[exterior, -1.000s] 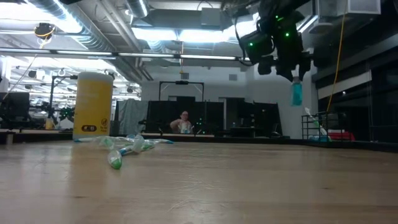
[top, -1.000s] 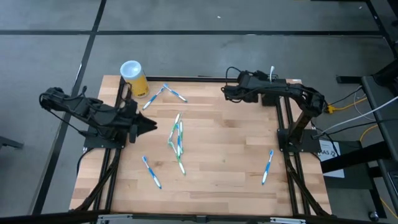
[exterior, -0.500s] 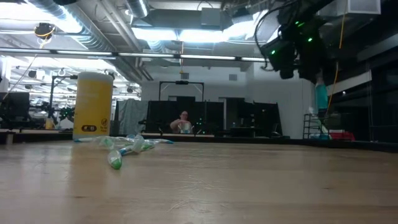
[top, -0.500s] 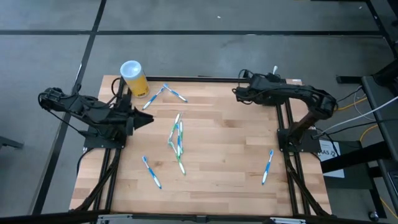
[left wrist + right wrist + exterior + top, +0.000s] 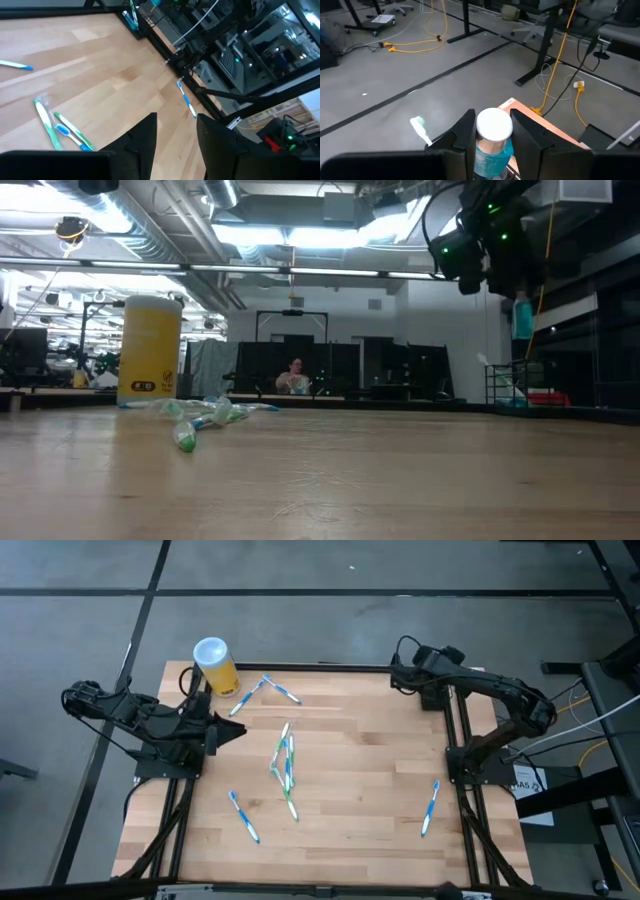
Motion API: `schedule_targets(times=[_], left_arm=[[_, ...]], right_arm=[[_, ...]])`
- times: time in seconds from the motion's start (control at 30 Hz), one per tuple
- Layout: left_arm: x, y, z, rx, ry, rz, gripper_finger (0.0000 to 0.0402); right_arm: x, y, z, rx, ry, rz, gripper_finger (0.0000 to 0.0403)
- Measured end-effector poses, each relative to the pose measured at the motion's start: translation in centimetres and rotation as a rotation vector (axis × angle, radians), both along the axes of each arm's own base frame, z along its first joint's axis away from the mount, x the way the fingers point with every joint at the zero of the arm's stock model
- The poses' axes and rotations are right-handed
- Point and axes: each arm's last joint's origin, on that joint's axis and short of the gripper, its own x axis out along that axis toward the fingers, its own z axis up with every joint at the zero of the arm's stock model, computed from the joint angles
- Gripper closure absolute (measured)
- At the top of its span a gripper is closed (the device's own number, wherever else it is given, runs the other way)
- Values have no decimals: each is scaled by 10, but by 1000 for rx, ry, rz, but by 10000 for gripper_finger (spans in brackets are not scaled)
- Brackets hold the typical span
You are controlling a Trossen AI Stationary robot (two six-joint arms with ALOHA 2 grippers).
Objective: Pick & Place toothbrushing station
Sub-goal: Put the blue mouthwash into the mesh organizer
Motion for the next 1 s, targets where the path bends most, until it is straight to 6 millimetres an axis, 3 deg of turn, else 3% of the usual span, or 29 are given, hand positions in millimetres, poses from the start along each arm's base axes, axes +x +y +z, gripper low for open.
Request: schedule_targets(times=[0.2,0.7,1.0], left_arm=[[0,0,0,-19,-7,7,269],[0,0,0,-62,-15,12,269],[0,-1,0,-92,-10,-9,269]], right_arm=[[-1,-10,-2,16,7,-1,309],[-9,-7,-38,-12,1,-28,309],[-8,-10,-42,-67,-16,-21,309]])
